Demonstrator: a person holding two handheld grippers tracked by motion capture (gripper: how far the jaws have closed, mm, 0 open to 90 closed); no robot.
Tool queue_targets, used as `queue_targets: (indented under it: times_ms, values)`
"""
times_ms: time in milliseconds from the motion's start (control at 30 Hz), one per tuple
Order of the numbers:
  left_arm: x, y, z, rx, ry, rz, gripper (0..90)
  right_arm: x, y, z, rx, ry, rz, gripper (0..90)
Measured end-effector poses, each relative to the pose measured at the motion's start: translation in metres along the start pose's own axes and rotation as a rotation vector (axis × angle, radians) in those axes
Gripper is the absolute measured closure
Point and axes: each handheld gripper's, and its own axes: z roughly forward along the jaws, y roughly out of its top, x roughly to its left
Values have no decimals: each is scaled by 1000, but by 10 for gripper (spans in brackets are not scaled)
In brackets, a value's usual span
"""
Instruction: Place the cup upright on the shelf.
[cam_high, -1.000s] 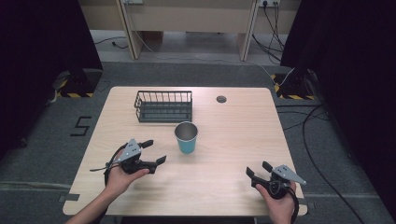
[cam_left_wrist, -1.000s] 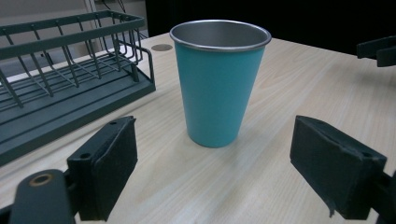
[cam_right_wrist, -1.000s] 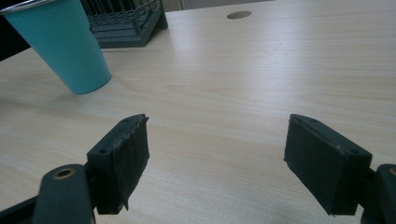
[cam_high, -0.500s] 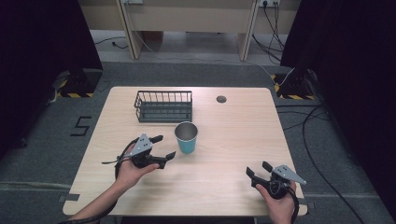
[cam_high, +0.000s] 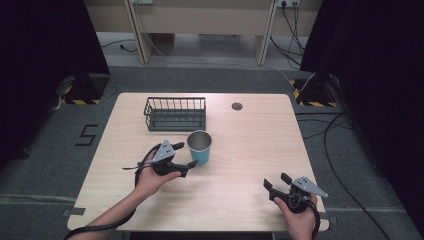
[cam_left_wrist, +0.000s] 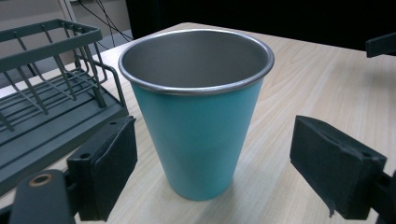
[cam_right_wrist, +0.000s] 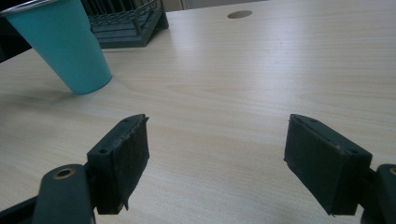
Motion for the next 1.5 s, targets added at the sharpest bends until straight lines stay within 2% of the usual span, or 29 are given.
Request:
queue_targets:
  times_ms: [333, 600, 667, 867, 1367, 1500]
  values:
    - [6, -2, 15, 8, 17, -13, 143, 0, 0, 0, 3, 0, 1, 227]
    - [7, 4, 24, 0, 4, -21, 143, 0, 0, 0, 5, 1, 2, 227]
    - [8, 4, 28, 2, -1, -39, 142, 0, 0, 0, 6, 1, 3, 226]
    - [9, 3, 35, 4, -3, -49, 141, 0, 0, 0, 5, 1, -3, 226]
    - [7, 2, 37, -8, -26, -25, 154, 1, 0, 0, 8, 3, -8, 227]
    - [6, 4, 36, -26, -28, -33, 155, 1, 0, 0, 8, 2, -7, 227]
